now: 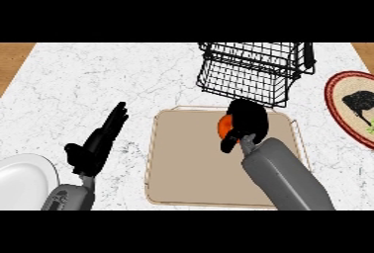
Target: Pick the squash from the tray and place it in the tiered basket
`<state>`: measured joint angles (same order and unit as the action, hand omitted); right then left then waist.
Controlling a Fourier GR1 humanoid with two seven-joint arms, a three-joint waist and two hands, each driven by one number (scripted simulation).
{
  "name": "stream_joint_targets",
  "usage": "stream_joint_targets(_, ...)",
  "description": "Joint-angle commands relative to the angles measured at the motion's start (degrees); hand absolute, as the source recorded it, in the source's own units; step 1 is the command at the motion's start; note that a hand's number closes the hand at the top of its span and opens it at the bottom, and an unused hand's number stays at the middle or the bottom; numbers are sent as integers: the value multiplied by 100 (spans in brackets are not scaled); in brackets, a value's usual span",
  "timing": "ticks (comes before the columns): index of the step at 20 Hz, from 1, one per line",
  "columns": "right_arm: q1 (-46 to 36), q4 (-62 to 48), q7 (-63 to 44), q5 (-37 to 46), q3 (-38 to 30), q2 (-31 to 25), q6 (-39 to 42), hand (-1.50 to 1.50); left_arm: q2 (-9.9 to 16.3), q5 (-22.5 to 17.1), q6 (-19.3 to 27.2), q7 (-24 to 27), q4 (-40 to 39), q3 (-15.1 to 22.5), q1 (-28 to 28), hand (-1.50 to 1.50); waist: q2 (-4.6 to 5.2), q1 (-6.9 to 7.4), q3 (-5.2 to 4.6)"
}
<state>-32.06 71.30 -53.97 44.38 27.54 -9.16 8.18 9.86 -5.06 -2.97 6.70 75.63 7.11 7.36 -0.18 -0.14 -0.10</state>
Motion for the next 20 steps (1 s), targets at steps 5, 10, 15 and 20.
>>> stream_joint_targets(5, 1331, 193, 2623, -889, -1533, -3076, 110, 150, 131, -20, 66, -22, 77, -172, -170, 0, 8, -367, 30)
stream_joint_targets(10, 2042, -236, 4177, -1160, -2500, -3847, -634, 150, 81, -72, -30, 4, 217, -159, -192, 0, 11, -101, 17)
stream_joint_targets(15, 1619, 322, 4538, -2940, -3646, -3429, -175, 150, -10, 3, 110, -111, 131, -142, -73, 0, -29, -210, 16)
stream_joint_targets(20, 1477, 1086, 4520, -3245, -4127, -3721, -12, 150, 223, -105, -268, -108, 188, -209, -121, 0, -3, -43, 6)
